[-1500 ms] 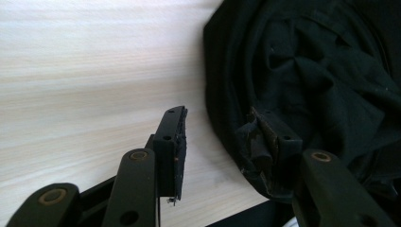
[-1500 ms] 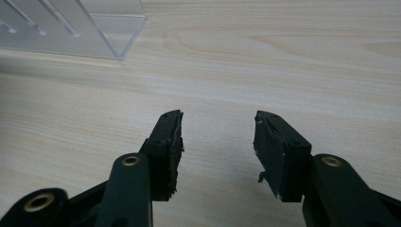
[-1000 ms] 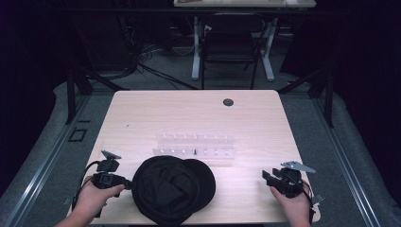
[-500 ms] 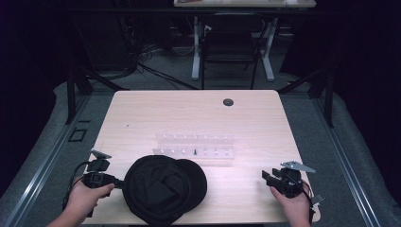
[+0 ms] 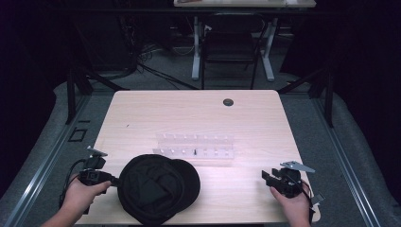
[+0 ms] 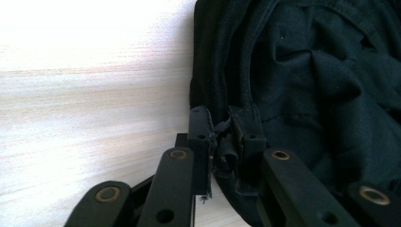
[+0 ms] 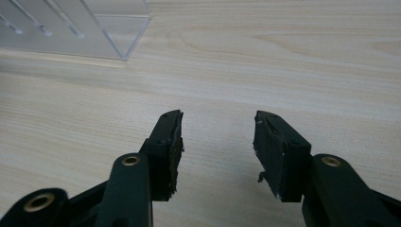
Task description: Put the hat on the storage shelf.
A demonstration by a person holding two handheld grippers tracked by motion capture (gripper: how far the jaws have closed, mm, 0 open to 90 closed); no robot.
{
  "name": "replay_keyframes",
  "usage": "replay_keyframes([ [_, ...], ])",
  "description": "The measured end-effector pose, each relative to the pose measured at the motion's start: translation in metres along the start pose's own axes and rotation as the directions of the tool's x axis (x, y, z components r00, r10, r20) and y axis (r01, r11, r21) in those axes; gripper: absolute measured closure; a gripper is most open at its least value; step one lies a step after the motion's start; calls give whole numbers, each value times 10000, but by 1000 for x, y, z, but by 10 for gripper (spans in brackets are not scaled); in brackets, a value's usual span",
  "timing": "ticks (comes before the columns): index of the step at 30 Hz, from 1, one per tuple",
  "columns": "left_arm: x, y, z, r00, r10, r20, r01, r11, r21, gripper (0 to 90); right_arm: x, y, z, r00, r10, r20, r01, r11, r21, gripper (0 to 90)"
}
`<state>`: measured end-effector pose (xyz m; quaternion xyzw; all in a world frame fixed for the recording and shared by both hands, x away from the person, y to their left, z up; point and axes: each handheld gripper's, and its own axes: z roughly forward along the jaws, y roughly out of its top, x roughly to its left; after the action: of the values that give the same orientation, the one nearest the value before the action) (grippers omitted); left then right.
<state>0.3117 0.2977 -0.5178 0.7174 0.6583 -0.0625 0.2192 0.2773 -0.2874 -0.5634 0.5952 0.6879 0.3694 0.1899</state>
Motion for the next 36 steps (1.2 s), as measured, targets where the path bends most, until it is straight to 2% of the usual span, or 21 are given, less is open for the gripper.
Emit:
replay_keyframes([
  [6,3,-1,6,10000,13,68,-13,10000,75,760,0,0,0,10000,-5,-14,5,10000,9,518],
  [12,7,-3,14,9998,-174,136,173,9998,47,754,1,0,0,10000,-27,-12,27,10000,8,518],
  [15,6,-3,20,10000,-54,-64,55,9999,156,765,1,0,1,10000,-37,-10,37,10000,56,518],
  [19,4,-3,22,9999,-135,-9,136,9998,134,776,1,0,1,10000,-50,1,50,10000,55,518],
  [20,4,-2,23,10000,26,-21,-26,9999,149,786,2,0,1,10000,-49,0,49,10000,57,517],
  [23,3,-2,24,10000,7,-16,-7,9999,147,806,1,0,1,10000,-66,-7,66,9999,79,517],
  [25,1,-1,26,9999,170,-27,-170,9998,132,821,1,0,1,10000,-64,-17,64,10000,75,517],
  [29,1,0,26,9999,103,21,-103,9998,148,836,1,0,1,10000,-82,-42,82,9999,80,516],
  [36,3,3,15,9967,-454,667,433,9985,325,851,1,0,1,10000,-42,-46,43,10000,58,516],
])
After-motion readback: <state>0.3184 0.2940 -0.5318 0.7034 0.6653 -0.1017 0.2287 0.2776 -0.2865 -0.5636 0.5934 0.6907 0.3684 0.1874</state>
